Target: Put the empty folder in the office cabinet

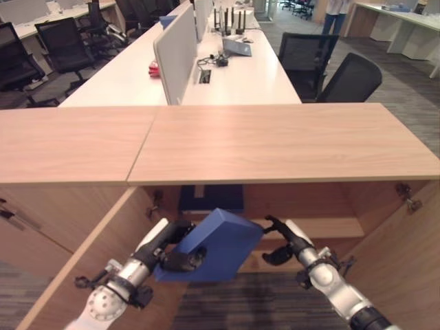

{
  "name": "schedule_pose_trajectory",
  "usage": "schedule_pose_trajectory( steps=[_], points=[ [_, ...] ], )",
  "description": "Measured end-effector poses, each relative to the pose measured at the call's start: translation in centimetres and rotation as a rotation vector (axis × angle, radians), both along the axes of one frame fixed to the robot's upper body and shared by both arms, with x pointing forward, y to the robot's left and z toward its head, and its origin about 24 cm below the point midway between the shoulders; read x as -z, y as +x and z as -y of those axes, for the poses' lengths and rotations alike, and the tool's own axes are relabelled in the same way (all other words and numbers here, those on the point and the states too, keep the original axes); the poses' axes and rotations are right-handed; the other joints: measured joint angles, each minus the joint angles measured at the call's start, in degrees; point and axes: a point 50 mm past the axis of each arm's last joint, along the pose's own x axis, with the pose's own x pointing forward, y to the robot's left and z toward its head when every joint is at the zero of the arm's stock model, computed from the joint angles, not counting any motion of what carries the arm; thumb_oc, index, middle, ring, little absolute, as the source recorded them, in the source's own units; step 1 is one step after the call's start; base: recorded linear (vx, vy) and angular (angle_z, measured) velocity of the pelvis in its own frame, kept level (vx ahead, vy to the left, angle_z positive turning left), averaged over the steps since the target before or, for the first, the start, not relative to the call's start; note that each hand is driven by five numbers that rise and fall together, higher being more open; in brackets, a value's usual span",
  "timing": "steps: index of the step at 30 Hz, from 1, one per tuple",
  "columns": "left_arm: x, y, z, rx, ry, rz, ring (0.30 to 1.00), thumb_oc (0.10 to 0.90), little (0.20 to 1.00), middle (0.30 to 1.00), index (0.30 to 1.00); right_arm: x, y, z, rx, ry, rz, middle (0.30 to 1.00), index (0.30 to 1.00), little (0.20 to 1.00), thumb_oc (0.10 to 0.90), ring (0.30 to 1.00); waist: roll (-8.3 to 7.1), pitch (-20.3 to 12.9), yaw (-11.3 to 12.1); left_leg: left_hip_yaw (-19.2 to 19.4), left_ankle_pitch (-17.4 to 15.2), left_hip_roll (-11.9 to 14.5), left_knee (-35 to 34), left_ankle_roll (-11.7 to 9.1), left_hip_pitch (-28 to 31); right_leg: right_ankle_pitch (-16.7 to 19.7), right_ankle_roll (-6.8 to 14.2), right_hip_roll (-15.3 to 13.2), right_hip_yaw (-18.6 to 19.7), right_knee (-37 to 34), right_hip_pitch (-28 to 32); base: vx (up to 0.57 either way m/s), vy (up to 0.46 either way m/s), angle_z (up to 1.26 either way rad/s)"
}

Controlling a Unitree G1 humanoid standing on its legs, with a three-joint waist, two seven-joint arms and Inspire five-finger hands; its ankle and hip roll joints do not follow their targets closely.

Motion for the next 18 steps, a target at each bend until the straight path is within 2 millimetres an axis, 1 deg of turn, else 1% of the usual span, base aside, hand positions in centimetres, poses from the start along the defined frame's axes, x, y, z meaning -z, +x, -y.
schedule_pose_trajectory(
  steps=[4,7,8,15,18],
  points=[
    [-0.7,0.2,0.1,-0.001,-0.013,0.033,0.300,0.400,0.300,0.300,0.300,-1.6,0.6,0.4,0.016,0.012,0.068,0.900,0.900,0.900,0.800,0.900,0.02,0.0,0.0,-0.1,0.0,0.0,0.0,0.0,0.0,0.0,-0.1,0.0,0.0,0.0,0.1,0.00,0.000,0.00],
    [-1.0,0.3,0.1,-0.001,-0.011,0.046,0.300,0.400,0.300,0.300,0.300,-2.0,0.7,0.4,0.017,0.011,0.091,0.900,0.900,0.900,0.800,0.900,0.05,0.0,0.0,-0.1,0.0,0.0,0.0,0.0,0.0,0.0,-0.1,0.0,0.0,0.0,0.1,0.00,0.000,0.00],
    [-1.1,0.4,0.0,-0.004,-0.010,0.049,0.300,0.400,0.300,0.300,0.300,-2.5,0.8,0.4,0.012,0.014,0.110,0.900,0.900,0.900,0.800,0.900,0.07,0.0,0.0,-0.1,0.0,0.0,0.0,0.0,0.0,0.0,-0.1,0.1,0.0,0.0,0.0,0.00,0.000,0.00],
    [-1.2,0.4,-0.1,-0.012,-0.009,0.055,0.300,0.400,0.300,0.300,0.300,-3.4,1.0,0.6,0.001,0.007,0.140,0.900,0.900,0.900,0.800,0.900,0.09,0.1,-0.1,0.0,0.0,0.0,0.0,-0.1,0.0,-0.2,0.1,0.0,0.0,0.0,0.0,0.00,0.000,0.00],
    [-1.2,0.4,-0.1,-0.009,-0.010,0.061,0.300,0.400,0.300,0.300,0.300,-3.9,1.1,1.0,0.006,-0.001,0.158,0.900,0.900,0.900,0.800,0.900,0.08,0.1,-0.1,0.0,-0.1,0.0,0.0,-0.1,0.0,-0.3,0.1,0.0,0.0,0.0,-0.1,0.00,0.000,0.00]
  ],
)
